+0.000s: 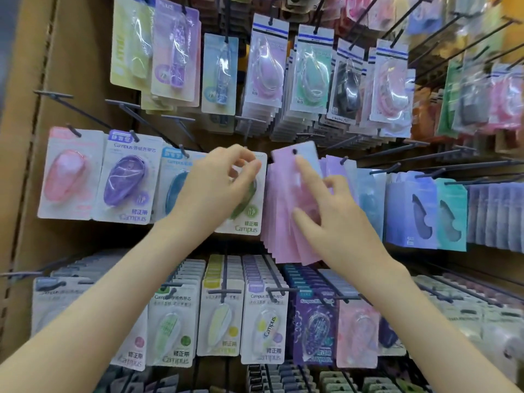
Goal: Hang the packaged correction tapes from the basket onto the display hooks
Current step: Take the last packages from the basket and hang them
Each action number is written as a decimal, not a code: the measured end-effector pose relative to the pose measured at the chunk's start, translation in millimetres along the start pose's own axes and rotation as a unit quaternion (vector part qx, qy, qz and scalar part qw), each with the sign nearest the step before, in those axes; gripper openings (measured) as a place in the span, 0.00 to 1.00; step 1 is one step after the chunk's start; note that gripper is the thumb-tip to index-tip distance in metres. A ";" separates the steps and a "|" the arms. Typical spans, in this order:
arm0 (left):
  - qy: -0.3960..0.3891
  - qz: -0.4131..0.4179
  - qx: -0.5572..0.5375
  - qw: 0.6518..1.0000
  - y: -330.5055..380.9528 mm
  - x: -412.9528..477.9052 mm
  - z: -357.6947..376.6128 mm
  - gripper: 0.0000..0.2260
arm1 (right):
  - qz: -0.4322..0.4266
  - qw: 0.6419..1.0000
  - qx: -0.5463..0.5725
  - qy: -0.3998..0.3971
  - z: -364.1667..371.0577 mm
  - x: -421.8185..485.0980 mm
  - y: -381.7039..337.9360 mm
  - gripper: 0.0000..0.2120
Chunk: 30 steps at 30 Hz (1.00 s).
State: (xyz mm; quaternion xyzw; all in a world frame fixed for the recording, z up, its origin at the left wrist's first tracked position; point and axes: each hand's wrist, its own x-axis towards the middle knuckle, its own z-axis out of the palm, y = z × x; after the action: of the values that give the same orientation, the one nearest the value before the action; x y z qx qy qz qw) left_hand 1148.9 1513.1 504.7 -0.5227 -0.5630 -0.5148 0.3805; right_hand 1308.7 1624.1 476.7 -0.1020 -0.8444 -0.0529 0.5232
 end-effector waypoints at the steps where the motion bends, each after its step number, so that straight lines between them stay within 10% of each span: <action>1: 0.039 0.037 0.098 0.994 -4.4 -1.7 6.1 0.10 | 0.042 0.999 0.018 -0.002 1.5 2.4 2.1 0.29; 7: 0.014 0.100 0.267 0.958 -26.3 -16.9 35.8 0.23 | 0.107 0.994 0.014 -0.022 13.0 13.7 -0.6 0.27; 30: 0.025 0.099 0.278 0.955 -24.2 -20.5 38.5 0.25 | 0.101 0.993 -0.049 0.039 40.6 11.6 -8.2 0.36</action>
State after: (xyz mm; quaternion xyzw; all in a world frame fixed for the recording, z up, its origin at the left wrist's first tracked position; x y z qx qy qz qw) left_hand 1132.7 1548.5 473.5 -0.4368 -0.6192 -0.3107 0.5738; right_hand 1266.4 1625.5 469.0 -0.2105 -0.8050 -0.0448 0.5529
